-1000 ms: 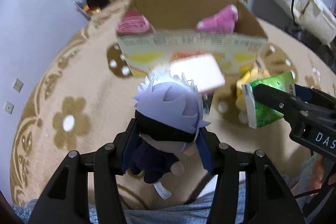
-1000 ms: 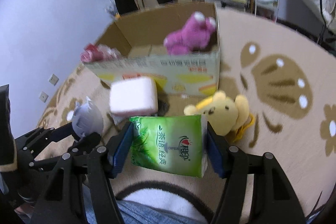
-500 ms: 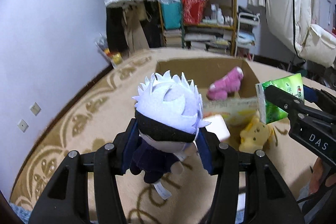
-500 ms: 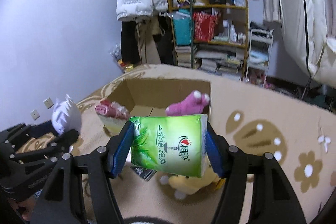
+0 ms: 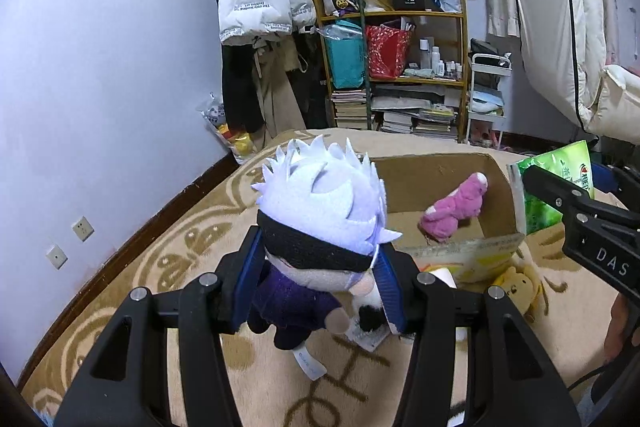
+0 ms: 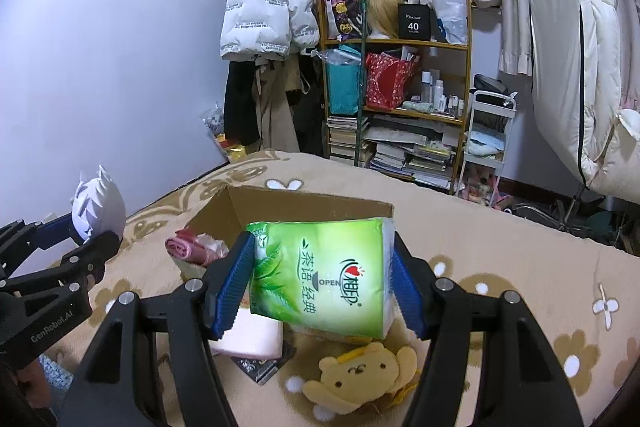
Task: Organize soft objects
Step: 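Lift the plush doll with left tool while right tool carries the tissue pack over the box, then lower the doll into the box with left tool while right tool releases the tissue pack inside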
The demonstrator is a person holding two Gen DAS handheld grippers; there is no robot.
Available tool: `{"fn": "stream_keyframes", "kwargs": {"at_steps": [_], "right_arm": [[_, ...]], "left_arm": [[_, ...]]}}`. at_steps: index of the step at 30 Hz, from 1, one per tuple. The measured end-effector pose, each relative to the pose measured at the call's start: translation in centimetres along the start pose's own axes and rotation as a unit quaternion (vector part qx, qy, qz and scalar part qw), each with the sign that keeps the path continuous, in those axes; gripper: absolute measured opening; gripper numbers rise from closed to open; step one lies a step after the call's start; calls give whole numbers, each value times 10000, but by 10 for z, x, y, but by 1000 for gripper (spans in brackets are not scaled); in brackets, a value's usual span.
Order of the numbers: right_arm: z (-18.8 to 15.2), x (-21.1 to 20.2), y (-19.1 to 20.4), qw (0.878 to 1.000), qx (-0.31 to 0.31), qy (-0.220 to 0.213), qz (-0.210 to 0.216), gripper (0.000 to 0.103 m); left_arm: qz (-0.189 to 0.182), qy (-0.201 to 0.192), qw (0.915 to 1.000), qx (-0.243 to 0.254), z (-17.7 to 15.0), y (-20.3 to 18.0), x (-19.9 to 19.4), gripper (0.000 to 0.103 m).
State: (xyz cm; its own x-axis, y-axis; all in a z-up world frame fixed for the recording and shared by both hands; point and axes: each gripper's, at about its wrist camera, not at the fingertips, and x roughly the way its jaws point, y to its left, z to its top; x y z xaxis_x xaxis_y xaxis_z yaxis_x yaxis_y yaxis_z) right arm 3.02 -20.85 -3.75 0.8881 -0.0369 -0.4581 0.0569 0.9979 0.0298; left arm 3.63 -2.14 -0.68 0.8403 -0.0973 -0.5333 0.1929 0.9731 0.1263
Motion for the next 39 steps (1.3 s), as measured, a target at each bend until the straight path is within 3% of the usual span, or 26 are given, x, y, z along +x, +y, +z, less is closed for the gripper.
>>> {"fn": "stream_keyframes", "kwargs": {"at_steps": [9,17,39], "right_arm": [[3,19,-6,10000,17,25,-16,69],[3,33,-11,9999,101,86,53,69],[7,70,-17,9993,226,172,231,70]], "left_arm": [[-77,-159,9998,58,24,-13,29,51],[-255,216,9991,-248,37,-9,59,51],[-756,243,9968,-126,57,-30,94,52]]}}
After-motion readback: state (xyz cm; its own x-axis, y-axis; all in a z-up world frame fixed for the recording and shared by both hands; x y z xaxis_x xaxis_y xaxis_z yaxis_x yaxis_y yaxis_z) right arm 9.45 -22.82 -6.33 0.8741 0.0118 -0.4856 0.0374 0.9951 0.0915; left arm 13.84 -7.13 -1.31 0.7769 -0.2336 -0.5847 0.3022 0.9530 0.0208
